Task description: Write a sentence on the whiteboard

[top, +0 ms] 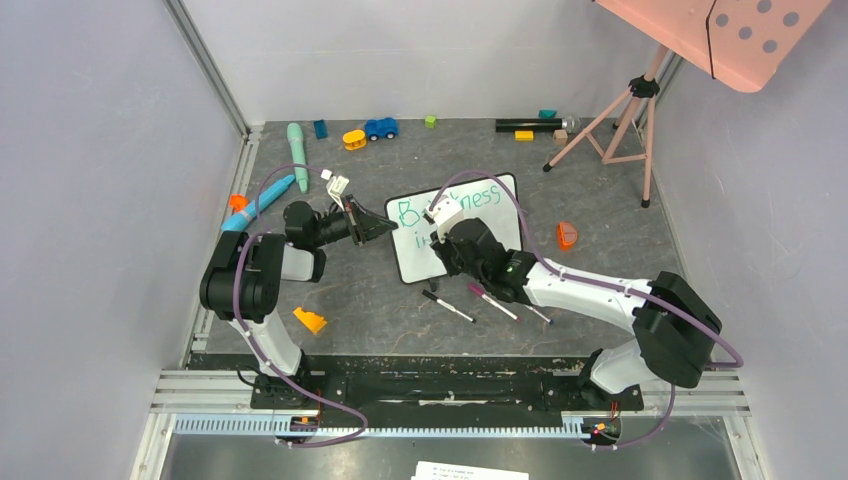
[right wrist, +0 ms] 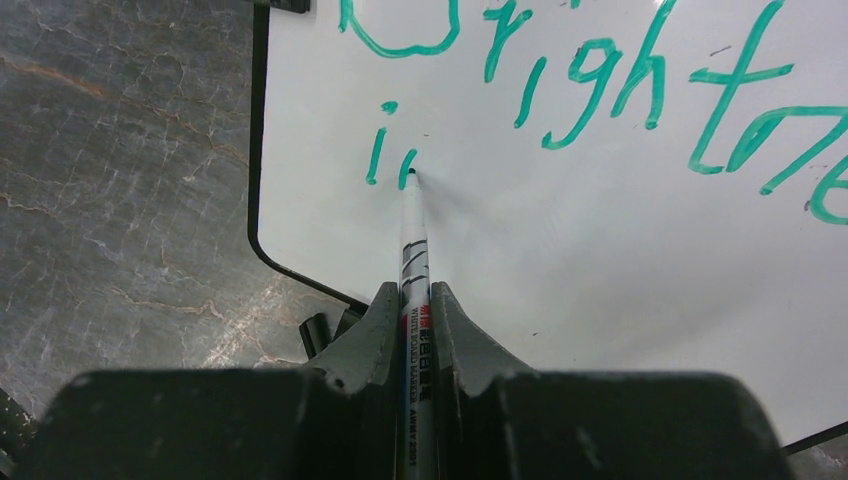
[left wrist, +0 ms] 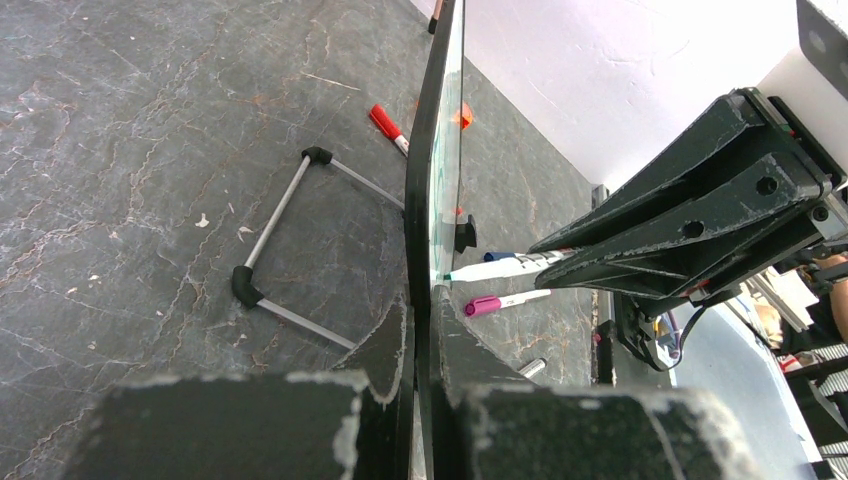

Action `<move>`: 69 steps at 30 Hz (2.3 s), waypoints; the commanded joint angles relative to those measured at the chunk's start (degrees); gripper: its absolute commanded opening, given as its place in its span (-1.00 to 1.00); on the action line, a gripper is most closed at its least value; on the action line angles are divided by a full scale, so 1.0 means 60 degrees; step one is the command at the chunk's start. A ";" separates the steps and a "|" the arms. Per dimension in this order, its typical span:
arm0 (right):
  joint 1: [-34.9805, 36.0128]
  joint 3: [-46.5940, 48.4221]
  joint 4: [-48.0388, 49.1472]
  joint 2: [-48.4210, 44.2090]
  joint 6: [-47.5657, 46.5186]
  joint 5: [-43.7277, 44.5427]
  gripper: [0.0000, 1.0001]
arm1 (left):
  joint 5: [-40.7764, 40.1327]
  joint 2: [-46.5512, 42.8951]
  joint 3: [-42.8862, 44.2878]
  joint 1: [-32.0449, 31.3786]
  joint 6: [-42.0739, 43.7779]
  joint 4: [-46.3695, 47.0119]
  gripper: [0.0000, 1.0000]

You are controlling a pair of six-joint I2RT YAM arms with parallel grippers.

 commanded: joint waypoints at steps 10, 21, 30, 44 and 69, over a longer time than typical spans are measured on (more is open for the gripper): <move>-0.0223 0.0683 0.0082 0.0152 -0.0206 0.0194 -1.00 | -0.0005 -0.0036 0.0121 0.0034 0.0584 0.0219 -0.96; -0.0435 0.0578 -0.0166 0.0028 -0.0146 0.0315 -1.00 | -0.0020 -0.0030 0.0131 0.0033 0.0599 0.0198 -0.96; -0.0504 0.0209 -0.0198 -0.0195 -0.0114 0.0301 -1.00 | -0.0020 -0.0031 0.0140 0.0034 0.0609 0.0181 -0.96; -0.0516 -0.0446 0.0007 -0.0351 0.0050 -0.0191 -1.00 | -0.0018 -0.0043 0.0138 0.0032 0.0639 0.0134 -0.96; -0.1061 -0.1031 0.0645 -0.1917 0.0204 -0.0699 -1.00 | -0.0367 -0.0439 0.0192 -0.0156 0.1440 -0.1132 -0.96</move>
